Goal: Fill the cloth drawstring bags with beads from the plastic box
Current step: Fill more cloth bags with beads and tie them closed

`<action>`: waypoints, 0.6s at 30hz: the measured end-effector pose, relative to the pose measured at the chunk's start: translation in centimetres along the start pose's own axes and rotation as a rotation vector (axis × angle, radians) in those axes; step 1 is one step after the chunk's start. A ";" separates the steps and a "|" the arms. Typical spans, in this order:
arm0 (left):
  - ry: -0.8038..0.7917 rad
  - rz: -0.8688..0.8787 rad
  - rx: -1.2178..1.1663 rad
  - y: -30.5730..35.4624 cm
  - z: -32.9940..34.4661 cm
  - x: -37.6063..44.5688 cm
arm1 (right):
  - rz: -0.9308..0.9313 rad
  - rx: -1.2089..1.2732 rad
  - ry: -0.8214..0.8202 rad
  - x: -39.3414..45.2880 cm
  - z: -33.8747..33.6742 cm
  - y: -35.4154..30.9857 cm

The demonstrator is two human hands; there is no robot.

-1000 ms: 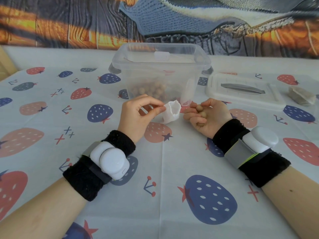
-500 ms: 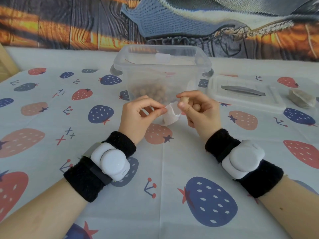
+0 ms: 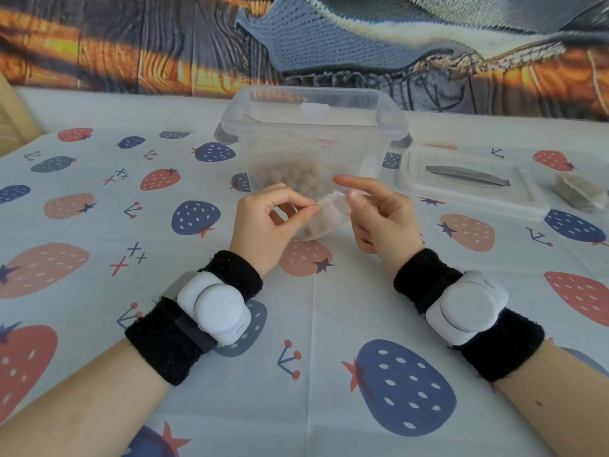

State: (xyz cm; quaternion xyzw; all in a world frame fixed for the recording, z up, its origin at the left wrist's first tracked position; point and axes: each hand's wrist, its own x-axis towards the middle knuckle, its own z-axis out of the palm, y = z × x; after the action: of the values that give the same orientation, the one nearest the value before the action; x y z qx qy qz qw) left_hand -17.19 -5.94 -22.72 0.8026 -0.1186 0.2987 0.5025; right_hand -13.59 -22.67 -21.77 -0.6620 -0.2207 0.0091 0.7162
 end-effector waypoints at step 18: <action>0.091 -0.168 -0.036 -0.5 -0.1 0.2 | 0.653 0.929 0.269 2.3 -3.3 0.7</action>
State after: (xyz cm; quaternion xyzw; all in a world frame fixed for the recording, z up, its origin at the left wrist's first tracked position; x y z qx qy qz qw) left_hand -16.85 -5.57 -22.89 0.7861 -0.0335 0.2895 0.5451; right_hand -10.21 -24.99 -21.78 -0.3076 0.1148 0.2414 0.9132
